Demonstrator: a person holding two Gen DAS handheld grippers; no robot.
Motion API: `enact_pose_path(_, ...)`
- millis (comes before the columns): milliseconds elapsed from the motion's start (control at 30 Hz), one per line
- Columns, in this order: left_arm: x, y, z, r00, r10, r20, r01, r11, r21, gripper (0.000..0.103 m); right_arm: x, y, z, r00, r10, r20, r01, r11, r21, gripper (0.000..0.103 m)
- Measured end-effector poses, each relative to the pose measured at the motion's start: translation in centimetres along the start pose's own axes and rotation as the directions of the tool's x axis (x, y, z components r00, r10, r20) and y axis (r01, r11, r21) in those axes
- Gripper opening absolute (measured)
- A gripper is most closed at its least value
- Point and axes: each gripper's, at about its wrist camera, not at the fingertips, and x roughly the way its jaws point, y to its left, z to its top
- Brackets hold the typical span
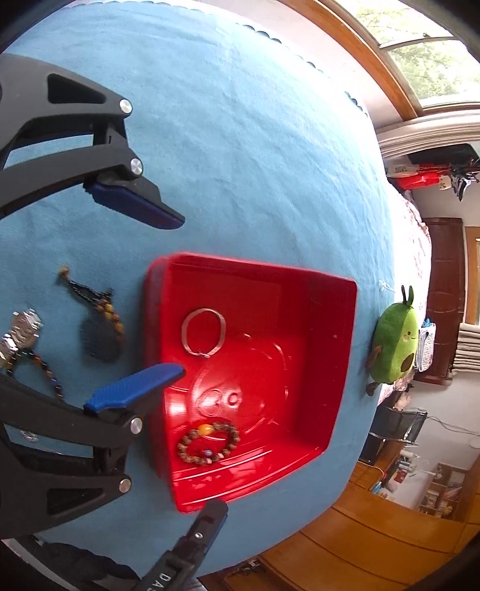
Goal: Organize jewelry
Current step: 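Grasp the black bead necklace with the left tool while the right tool approaches the wooden ring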
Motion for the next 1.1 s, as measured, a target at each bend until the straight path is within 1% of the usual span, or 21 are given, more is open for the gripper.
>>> enact_pose_path(100, -0.9, 0.4, -1.9, 1.0, 0.005, -0.008, -0.005, 1.0, 0.003, 0.075, -1.2, 0.1, -1.5, 1.0, 0.001, -0.004, -0.001, 1.0, -0.009, 0.034)
enact_pose_path(133, -1.0, 0.4, -2.4, 1.0, 0.004, -0.009, -0.004, 1.0, 0.006, 0.076, -1.5, 0.1, -1.8, 1.0, 0.005, -0.008, -0.005, 1.0, -0.01, 0.035)
enact_pose_path(167, -1.0, 0.3, -3.1, 1.0, -0.004, -0.016, 0.004, 1.0, 0.011, 0.077, -1.9, 0.1, -2.5, 1.0, 0.01, -0.015, -0.011, 1.0, -0.01, 0.037)
enact_pose_path(300, 0.1, -0.4, -4.5, 0.997, -0.039, -0.066, 0.04, 0.999, 0.009, 0.079, -2.4, -0.5, -4.7, 1.0, 0.015, -0.022, -0.015, 1.0, -0.004, 0.038)
enact_pose_path(433, 1.8, -1.4, -5.1, 0.995, -0.02, -0.093, 0.024, 0.999, 0.036, 0.079, -2.1, -1.8, -6.6, 0.998, 0.037, -0.055, -0.035, 0.999, 0.023, 0.038)
enact_pose_path(500, 2.4, -1.5, -5.1, 0.995, -0.027, -0.099, 0.031, 0.999, 0.038, 0.079, -2.1, -2.3, -7.2, 0.998, 0.033, -0.059, -0.032, 0.999, 0.023, 0.038)
enact_pose_path(600, 3.2, -1.5, -5.2, 0.995, -0.011, -0.1, 0.014, 0.999, 0.035, 0.079, -2.2, -2.7, -7.8, 0.997, 0.034, -0.064, -0.033, 0.999, 0.02, 0.038)
enact_pose_path(800, 4.5, -1.5, -5.3, 0.991, -0.04, -0.129, 0.044, 0.999, 0.024, 0.079, -1.7, -3.4, -8.4, 0.996, 0.033, -0.082, -0.031, 0.999, 0.031, 0.041)
enact_pose_path(867, 5.1, -1.6, -5.5, 0.987, -0.052, -0.151, 0.056, 0.998, 0.02, 0.077, -1.6, -3.3, -8.5, 0.996, 0.036, -0.087, -0.034, 0.999, 0.03, 0.041)
enact_pose_path(900, 5.2, -1.7, -5.4, 0.988, -0.044, -0.149, 0.049, 0.998, 0.026, 0.076, -1.6, -3.2, -8.6, 0.995, 0.037, -0.088, -0.035, 0.999, 0.026, 0.041)
enact_pose_path(967, 5.2, -2.0, -5.5, 0.99, -0.032, -0.136, 0.039, 0.998, 0.047, 0.068, -1.6, -3.1, -8.7, 0.996, 0.038, -0.087, -0.036, 0.999, 0.02, 0.041)
enact_pose_path(1000, 5.2, -2.1, -5.5, 0.991, -0.035, -0.132, 0.043, 0.997, 0.057, 0.063, -1.6, -3.1, -8.7, 0.996, 0.038, -0.086, -0.037, 0.999, 0.017, 0.041)
enact_pose_path(1033, 5.2, -2.3, -5.5, 0.991, -0.04, -0.128, 0.048, 0.997, 0.064, 0.056, -1.6, -3.0, -8.7, 0.996, 0.038, -0.086, -0.037, 0.999, 0.015, 0.042)
enact_pose_path(1067, 5.2, -2.3, -5.5, 0.991, -0.042, -0.124, 0.051, 0.996, 0.068, 0.053, -1.6, -3.0, -8.7, 0.996, 0.037, -0.086, -0.036, 0.999, 0.015, 0.042)
enact_pose_path(1100, 5.2, -2.4, -5.5, 0.992, -0.045, -0.12, 0.054, 0.996, 0.072, 0.047, -1.5, -3.0, -8.7, 0.996, 0.035, -0.086, -0.034, 0.999, 0.017, 0.042)
